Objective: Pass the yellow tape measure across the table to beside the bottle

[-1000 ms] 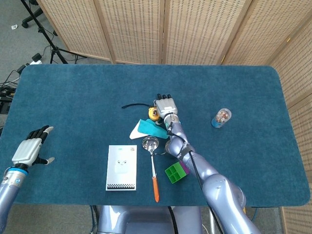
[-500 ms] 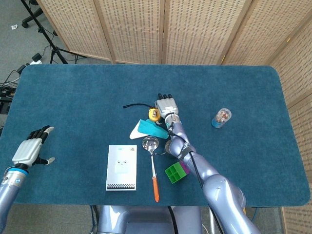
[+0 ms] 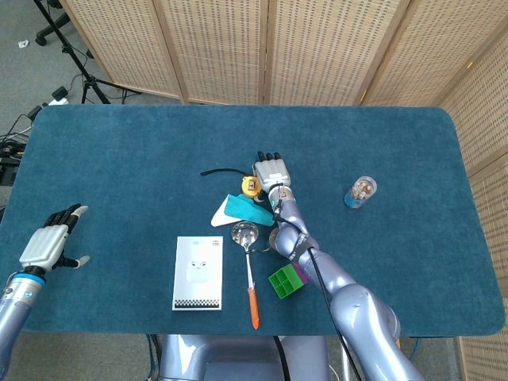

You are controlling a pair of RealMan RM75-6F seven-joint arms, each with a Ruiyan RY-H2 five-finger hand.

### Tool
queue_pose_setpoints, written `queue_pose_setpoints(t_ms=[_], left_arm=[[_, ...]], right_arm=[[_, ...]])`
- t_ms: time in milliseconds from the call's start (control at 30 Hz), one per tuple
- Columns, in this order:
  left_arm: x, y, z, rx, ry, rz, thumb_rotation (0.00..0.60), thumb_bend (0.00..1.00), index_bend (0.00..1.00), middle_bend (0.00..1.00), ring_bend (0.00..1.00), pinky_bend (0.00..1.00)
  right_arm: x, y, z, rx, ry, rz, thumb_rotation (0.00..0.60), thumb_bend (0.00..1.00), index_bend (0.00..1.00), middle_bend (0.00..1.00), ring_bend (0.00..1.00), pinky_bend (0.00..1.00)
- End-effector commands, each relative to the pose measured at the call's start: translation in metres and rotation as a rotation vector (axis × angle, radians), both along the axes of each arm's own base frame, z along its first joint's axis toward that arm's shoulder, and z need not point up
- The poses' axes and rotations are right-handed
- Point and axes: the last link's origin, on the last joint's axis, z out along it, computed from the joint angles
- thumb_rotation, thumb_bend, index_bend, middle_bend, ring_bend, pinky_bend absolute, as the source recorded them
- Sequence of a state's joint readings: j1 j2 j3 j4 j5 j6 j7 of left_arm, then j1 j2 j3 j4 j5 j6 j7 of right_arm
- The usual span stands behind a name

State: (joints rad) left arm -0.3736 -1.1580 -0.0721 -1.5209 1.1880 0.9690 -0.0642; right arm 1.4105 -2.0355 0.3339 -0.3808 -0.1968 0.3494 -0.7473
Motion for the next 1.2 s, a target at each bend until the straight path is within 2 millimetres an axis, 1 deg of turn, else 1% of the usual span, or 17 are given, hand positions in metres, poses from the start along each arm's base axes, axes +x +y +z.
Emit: queue_pose_setpoints(t_ms=[33,233,567,767,1200], left_arm=[[0.0,0.0,0.0,0.001,-0.001,0.0,0.6,0.21,0.01,0.0,0.0,0.0],[0.001,0.0,0.0,0.001,-0.002,-0.001,0.6,0.21,0.02,0.0,0.0,0.0],[0.001,0.0,0.001,0.001,-0.002,-0.002,0.6,0.21,0.02,0.0,0.0,0.0],[0.002,-0.001,0.0,-0.001,-0.002,-0.003,0.6,0.21,0.02,0.0,0.0,0.0],[0.002,0.0,0.0,-0.003,0.0,-0.002,0.6,0.21,0.02,0.0,0.0,0.0]], right_arm=[[-0.001,-0.001,0.002,-0.006,-0.001,-0.001,0.6,0.26,0.48,0.02,0.0,0.0],[-0.002,-0.003,0.007,-0.025,0.002,-0.004,0.6,0.26,0.51,0.04,0.0,0.0],[-0.006,-0.007,0.016,-0.05,0.016,-0.009,0.6,0.26,0.53,0.04,0.0,0.0],[-0.011,-0.009,0.021,-0.064,0.039,-0.013,0.6,0.26,0.54,0.05,0.0,0.0],[-0.024,-0.016,0.037,-0.114,0.082,-0.033,0.6,0.26,0.58,0.07,0.0,0.0]])
